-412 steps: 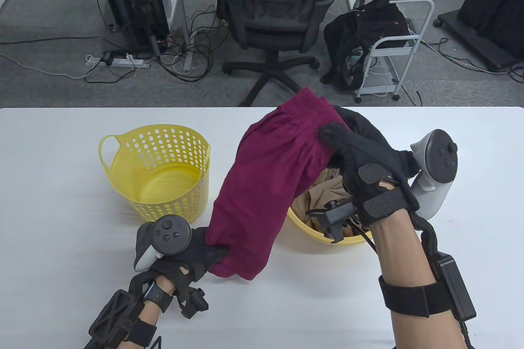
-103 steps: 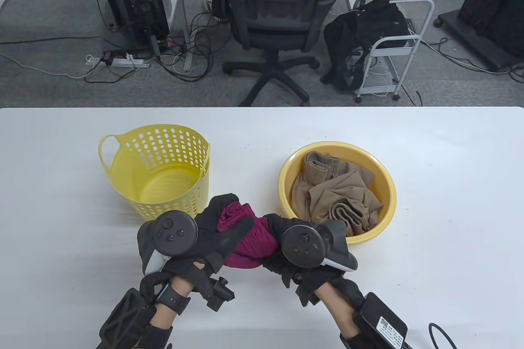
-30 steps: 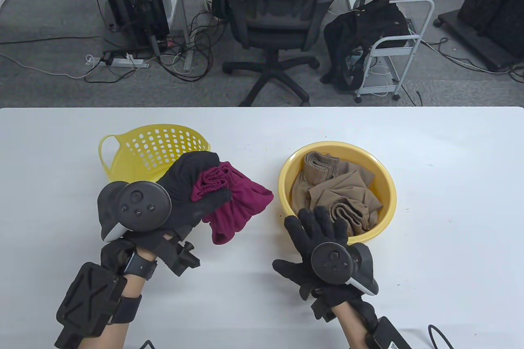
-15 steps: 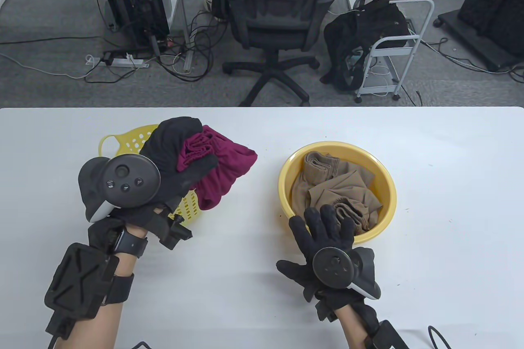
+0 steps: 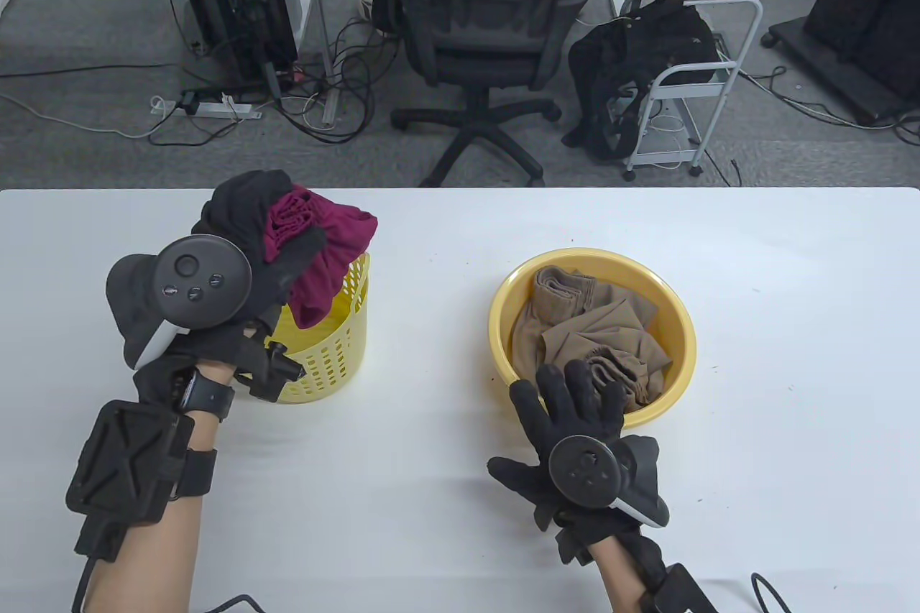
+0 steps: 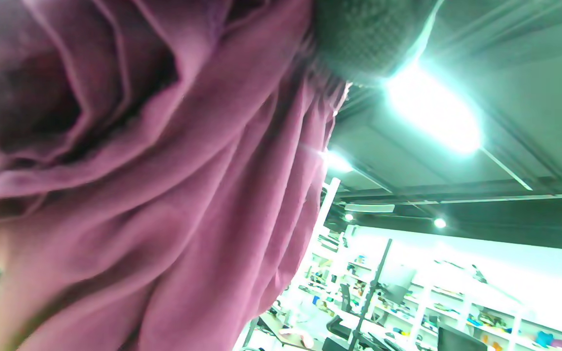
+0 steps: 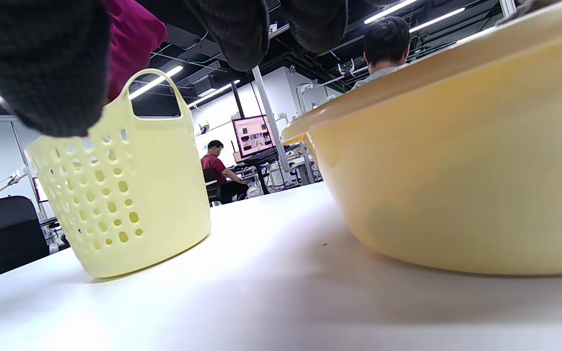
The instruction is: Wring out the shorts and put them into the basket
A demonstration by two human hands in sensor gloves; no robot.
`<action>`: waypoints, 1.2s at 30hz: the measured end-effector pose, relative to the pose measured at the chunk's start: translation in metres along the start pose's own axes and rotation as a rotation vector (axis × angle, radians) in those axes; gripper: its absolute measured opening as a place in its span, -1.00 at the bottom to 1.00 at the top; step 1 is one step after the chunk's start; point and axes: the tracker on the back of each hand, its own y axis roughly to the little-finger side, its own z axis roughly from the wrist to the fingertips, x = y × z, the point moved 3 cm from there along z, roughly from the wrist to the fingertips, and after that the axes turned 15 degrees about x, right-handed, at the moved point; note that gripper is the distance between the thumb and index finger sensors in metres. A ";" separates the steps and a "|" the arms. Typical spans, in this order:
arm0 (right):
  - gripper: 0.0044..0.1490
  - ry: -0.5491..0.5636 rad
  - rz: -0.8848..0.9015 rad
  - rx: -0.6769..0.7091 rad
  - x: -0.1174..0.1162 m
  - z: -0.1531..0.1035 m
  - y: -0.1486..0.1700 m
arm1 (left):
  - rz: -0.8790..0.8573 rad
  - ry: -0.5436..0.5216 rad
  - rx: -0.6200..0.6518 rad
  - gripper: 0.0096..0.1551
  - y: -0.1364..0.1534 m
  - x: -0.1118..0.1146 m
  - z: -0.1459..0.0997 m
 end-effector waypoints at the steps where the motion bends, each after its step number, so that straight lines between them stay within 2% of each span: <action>1: 0.25 0.001 0.001 0.000 0.000 0.000 0.000 | -0.002 0.003 -0.011 -0.21 0.004 0.003 -0.001; 7: 0.25 -0.002 -0.013 -0.001 0.000 0.000 0.000 | 0.000 0.056 -0.054 -0.22 0.024 0.029 -0.010; 20: 0.25 0.004 -0.012 0.000 0.001 -0.001 0.000 | 0.007 0.241 -0.176 -0.21 0.053 0.085 -0.022; 29: 0.24 0.004 -0.014 0.002 0.002 -0.002 0.000 | 0.024 0.347 -0.216 -0.17 0.060 0.104 -0.029; 36: 0.24 0.005 -0.017 0.005 0.002 -0.002 0.000 | 0.059 0.377 -0.207 -0.21 0.058 0.105 -0.033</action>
